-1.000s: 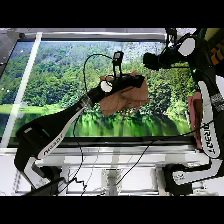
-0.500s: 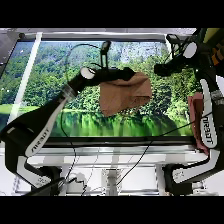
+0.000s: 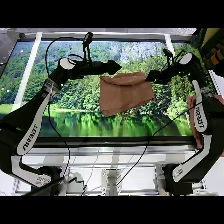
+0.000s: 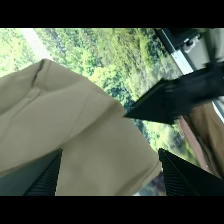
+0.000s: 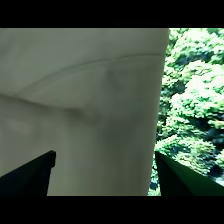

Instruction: Fold the clothes and pants, and hang the long-sleeved shirts on hangers.

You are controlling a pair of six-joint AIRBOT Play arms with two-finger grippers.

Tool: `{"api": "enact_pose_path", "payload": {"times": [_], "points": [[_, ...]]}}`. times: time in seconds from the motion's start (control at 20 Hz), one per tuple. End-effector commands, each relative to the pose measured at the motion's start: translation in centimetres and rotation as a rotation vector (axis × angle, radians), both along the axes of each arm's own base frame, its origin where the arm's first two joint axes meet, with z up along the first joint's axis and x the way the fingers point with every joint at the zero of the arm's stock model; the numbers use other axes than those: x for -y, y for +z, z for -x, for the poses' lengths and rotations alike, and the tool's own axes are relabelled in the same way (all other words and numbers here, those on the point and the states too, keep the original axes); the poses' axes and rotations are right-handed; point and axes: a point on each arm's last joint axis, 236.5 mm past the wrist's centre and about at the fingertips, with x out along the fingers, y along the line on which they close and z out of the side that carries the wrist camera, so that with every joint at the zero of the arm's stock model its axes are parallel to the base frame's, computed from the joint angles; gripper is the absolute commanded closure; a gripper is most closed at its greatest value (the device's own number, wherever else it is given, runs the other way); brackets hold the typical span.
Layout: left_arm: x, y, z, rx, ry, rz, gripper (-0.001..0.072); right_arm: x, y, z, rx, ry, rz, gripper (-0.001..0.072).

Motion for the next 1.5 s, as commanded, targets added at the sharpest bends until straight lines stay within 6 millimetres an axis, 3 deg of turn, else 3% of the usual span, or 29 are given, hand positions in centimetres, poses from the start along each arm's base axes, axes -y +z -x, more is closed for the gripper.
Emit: {"api": "enact_pose_path", "payload": {"times": [0.0, 0.15, 0.3, 0.55, 0.65, 0.75, 0.9, 1.0, 1.05, 1.1, 1.2, 1.25, 1.35, 1.45], "points": [[-0.1, 0.0, 0.3, -0.007, -0.013, -0.001, 0.0020, 0.0, -3.8, 0.0, -0.065, -0.014, 0.021, 0.0012], [-0.1, 0.0, 0.4, -0.009, -0.016, -0.001, 0.0021, 0.7, -5.5, -0.2, -0.081, -0.032, 0.049, 0.0027], [-0.1, 0.0, 0.3, -0.009, -0.016, -0.001, 0.0021, 0.3, -6.9, 0.8, -0.162, -0.017, 0.019, 0.0027], [0.0, -0.1, 0.4, -0.010, -0.019, -0.001, 0.0020, 0.9, -6.6, -0.5, -0.149, -0.102, -0.092, 0.0028], [0.0, -0.1, 0.4, -0.010, -0.019, -0.001, 0.0020, 0.1, -6.7, -0.1, -0.207, -0.142, -0.209, 0.0029], [-0.1, -0.1, 0.4, -0.010, -0.019, -0.001, 0.0021, -0.5, -7.9, 0.6, -0.250, -0.129, -0.219, 0.0029], [-0.1, -0.1, 0.4, -0.009, -0.019, -0.002, 0.0020, -3.5, -9.0, 1.1, -0.265, -0.075, -0.207, 0.0030], [-0.2, -0.1, 0.3, -0.010, -0.015, -0.002, 0.0029, -6.3, -9.1, 1.5, -0.264, -0.028, -0.203, 0.0124], [-0.5, -0.1, 0.1, -0.010, -0.010, -0.003, 0.0160, -7.9, -8.9, 1.6, -0.260, -0.006, -0.214, 0.0211], [-1.0, -0.1, -0.2, -0.010, -0.001, -0.002, 0.0337, -9.6, -8.3, 1.7, -0.259, 0.008, -0.246, 0.0312], [-2.3, -0.2, -0.8, -0.019, 0.011, -0.003, 0.0578, -12.7, -6.7, 1.3, -0.241, 0.006, -0.343, 0.0587], [-3.1, -0.3, -0.7, -0.035, 0.000, -0.005, 0.0689, -13.8, -5.6, 0.8, -0.225, -0.003, -0.394, 0.0681], [-5.2, -0.6, 0.0, -0.085, -0.034, -0.010, 0.0691, -15.1, -3.0, -0.2, -0.192, -0.010, -0.479, 0.0683], [-9.2, -2.1, 0.4, -0.177, 0.008, -0.109, 0.0692, -14.9, 0.5, -1.3, -0.135, -0.006, -0.532, 0.0683]]}}
